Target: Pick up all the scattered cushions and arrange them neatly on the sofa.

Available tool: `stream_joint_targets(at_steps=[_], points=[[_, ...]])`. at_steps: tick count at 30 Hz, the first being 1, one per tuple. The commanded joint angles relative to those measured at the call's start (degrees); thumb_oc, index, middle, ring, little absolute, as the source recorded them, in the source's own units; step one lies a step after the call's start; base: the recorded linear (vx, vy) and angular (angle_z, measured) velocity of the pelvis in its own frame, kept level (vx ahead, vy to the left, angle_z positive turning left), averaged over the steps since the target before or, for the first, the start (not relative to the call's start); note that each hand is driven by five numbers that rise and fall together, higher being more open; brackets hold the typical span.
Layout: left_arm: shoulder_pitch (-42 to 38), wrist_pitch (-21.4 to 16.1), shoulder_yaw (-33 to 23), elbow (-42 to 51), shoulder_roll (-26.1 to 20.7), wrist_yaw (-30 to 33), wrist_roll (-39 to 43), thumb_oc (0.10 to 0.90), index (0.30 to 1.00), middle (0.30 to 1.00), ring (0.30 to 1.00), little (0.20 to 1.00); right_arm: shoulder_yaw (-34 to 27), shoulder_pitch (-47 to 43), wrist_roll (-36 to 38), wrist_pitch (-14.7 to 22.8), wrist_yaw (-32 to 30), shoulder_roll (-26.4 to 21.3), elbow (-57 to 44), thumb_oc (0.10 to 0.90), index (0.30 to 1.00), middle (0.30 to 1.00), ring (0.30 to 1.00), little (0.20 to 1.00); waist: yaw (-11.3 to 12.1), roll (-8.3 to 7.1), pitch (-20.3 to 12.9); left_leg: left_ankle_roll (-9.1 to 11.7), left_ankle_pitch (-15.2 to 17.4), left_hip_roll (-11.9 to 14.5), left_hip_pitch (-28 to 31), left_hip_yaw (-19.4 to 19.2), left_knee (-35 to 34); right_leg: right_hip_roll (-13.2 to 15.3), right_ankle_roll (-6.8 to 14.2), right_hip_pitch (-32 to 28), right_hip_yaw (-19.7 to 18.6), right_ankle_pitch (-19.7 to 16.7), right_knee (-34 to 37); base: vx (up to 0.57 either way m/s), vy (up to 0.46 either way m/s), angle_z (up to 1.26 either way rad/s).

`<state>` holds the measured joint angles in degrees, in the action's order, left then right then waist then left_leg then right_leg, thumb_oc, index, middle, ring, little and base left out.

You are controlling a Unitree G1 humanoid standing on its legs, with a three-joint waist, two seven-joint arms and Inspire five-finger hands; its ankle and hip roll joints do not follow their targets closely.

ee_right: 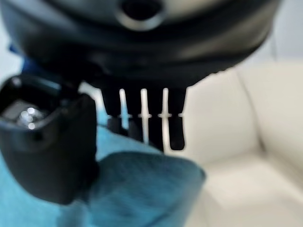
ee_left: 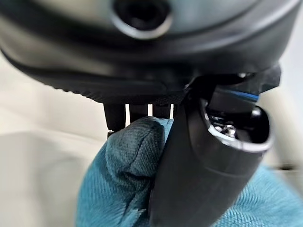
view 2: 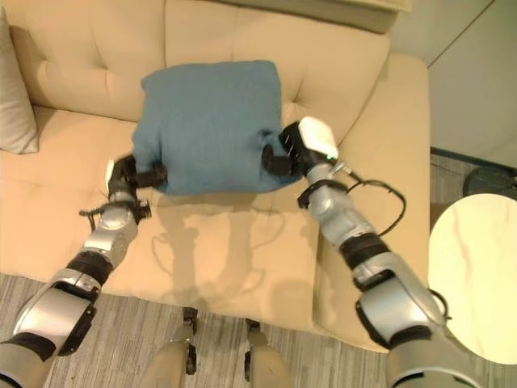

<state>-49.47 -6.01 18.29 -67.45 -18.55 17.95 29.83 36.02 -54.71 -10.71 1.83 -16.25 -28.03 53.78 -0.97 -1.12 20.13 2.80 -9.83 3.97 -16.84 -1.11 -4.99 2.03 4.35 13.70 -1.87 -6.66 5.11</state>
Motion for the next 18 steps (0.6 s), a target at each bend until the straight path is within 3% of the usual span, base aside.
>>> stream_joint_targets(at_steps=[1,2,3,7,12,15,18], points=[[-13.67,-0.32,0.87,-6.34,0.20,-1.54,-5.87,0.734,0.801,0.801,0.801,0.801,-0.48,-10.98,5.08,1.47,-1.59,1.82,5.98,0.400,0.300,0.300,0.300,0.300,-0.18,1.15,-2.87,2.94,5.99,2.55,-2.06,-0.67,0.47,4.38,5.04,5.24,0.15,3.33,-3.82,0.00,0.000,0.00],[-14.39,0.06,0.83,-7.46,-0.12,-1.83,-5.87,0.800,0.900,0.900,0.900,0.900,-0.30,-11.50,6.00,1.20,-1.39,2.61,7.29,0.400,0.300,0.300,0.300,0.300,-0.06,1.26,-2.56,3.02,5.89,2.54,-2.23,-0.66,0.49,4.42,5.14,5.40,0.11,3.24,-3.79,-0.01,0.023,-0.04],[-15.07,0.00,0.34,-8.51,-0.15,-2.07,-5.14,0.800,0.900,0.900,0.900,0.900,-0.82,-12.26,7.74,1.15,-1.36,3.97,9.51,0.800,0.900,0.900,0.900,0.900,0.03,1.37,-2.13,3.12,5.71,2.55,-2.57,-0.70,0.51,4.50,5.18,5.68,0.15,3.10,-3.75,-0.01,0.014,-0.04],[-16.93,-0.05,-0.91,-11.00,-1.26,-3.28,-0.85,0.800,0.900,0.900,0.900,0.900,-1.84,-13.48,13.53,0.83,-0.76,6.57,14.00,0.800,0.900,0.900,0.900,0.900,0.19,1.76,-1.69,3.40,5.66,2.28,-3.24,-0.51,0.39,4.63,5.42,6.18,0.32,2.93,-3.39,0.00,0.000,0.00],[-17.75,-0.26,-1.22,-10.31,-3.21,-3.72,0.42,0.800,0.900,0.900,0.900,0.900,-5.19,-12.33,19.64,2.24,-1.68,6.64,11.97,0.800,0.900,0.900,0.900,0.900,0.10,2.00,-1.92,3.33,5.43,2.05,-3.51,-0.34,0.08,4.78,5.49,6.43,0.44,2.74,-3.18,0.01,0.004,0.00],[-17.27,-2.95,-4.61,-3.32,-6.76,-1.70,5.45,0.800,0.900,0.900,0.900,0.900,-13.72,-7.70,27.38,6.97,-5.85,4.29,2.32,0.800,0.900,0.900,0.900,0.900,-0.12,2.42,-1.84,3.21,5.97,1.84,-3.07,-0.21,-0.01,5.01,5.62,5.84,0.53,3.01,-3.18,0.04,0.029,0.02],[-16.96,-4.79,-6.94,0.65,-8.80,-0.01,8.36,0.800,0.900,0.900,0.900,0.900,-18.24,-5.33,29.14,9.24,-8.18,2.77,-2.37,0.800,0.900,0.900,0.900,0.900,-0.17,2.60,-1.80,3.13,6.28,1.69,-2.92,-0.12,-0.01,5.15,5.63,5.71,0.55,3.19,-3.26,0.00,0.007,0.04]])
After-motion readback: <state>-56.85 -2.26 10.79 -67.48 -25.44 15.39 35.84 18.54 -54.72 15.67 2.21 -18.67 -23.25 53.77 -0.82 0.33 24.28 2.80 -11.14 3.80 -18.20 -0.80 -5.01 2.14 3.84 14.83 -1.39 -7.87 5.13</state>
